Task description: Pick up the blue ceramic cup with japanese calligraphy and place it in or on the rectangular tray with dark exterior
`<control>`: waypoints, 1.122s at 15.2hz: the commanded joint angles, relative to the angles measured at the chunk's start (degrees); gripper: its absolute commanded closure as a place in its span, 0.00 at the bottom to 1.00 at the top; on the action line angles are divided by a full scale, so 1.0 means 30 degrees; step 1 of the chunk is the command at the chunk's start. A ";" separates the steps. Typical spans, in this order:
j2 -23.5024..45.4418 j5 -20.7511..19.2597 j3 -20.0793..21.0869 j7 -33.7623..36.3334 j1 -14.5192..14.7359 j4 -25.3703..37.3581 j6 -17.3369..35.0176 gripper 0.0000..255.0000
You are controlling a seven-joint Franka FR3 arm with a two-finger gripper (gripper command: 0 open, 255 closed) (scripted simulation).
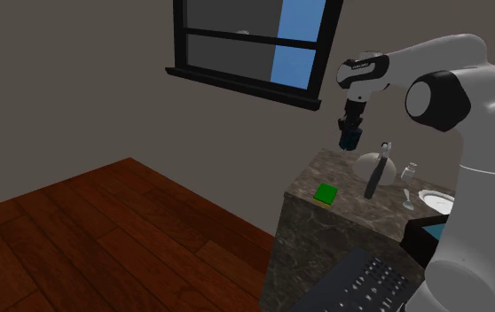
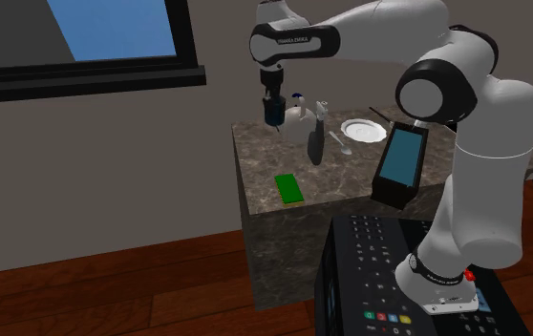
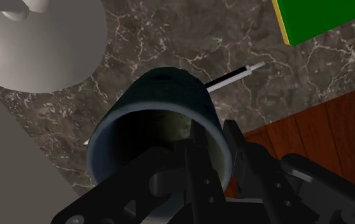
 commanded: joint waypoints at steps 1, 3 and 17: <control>-0.0008 -0.0013 -0.0021 -0.0003 -0.0045 0.0529 -0.0534 1.00; 0.0000 -0.0015 -0.0033 -0.0003 -0.0078 0.0909 -0.0905 1.00; -1.0181 -0.5220 -0.1108 -0.0252 -0.0237 -0.9905 0.1068 1.00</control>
